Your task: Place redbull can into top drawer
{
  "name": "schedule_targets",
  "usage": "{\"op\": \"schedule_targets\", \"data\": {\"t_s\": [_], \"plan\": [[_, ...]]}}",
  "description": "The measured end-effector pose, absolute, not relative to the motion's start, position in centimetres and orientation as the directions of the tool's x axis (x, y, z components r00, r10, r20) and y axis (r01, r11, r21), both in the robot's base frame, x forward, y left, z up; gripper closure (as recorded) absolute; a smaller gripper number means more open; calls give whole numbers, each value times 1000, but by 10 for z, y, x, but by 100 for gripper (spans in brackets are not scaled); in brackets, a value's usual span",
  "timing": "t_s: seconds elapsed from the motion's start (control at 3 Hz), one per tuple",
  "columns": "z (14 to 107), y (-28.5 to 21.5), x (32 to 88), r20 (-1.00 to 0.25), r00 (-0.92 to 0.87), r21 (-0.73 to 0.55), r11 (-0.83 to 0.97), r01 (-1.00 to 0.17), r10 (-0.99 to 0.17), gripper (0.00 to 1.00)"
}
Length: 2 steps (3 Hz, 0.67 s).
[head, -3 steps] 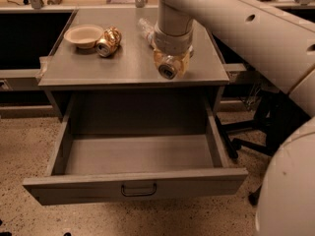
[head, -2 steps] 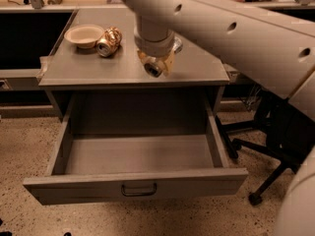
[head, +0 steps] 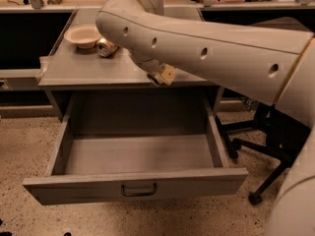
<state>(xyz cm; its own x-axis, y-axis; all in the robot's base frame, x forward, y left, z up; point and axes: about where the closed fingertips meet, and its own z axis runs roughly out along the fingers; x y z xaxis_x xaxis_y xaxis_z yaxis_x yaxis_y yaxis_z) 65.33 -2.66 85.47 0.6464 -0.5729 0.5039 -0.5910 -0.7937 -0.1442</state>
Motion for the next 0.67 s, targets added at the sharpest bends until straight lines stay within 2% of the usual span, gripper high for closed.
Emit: {"op": "schedule_targets", "data": {"t_s": [0.33,0.67], "plan": [[856,-40,652,432,600,-159,-711,-685,-674,100],[832,-66,632,306,481,-110,-532,-839,-822,100]]}}
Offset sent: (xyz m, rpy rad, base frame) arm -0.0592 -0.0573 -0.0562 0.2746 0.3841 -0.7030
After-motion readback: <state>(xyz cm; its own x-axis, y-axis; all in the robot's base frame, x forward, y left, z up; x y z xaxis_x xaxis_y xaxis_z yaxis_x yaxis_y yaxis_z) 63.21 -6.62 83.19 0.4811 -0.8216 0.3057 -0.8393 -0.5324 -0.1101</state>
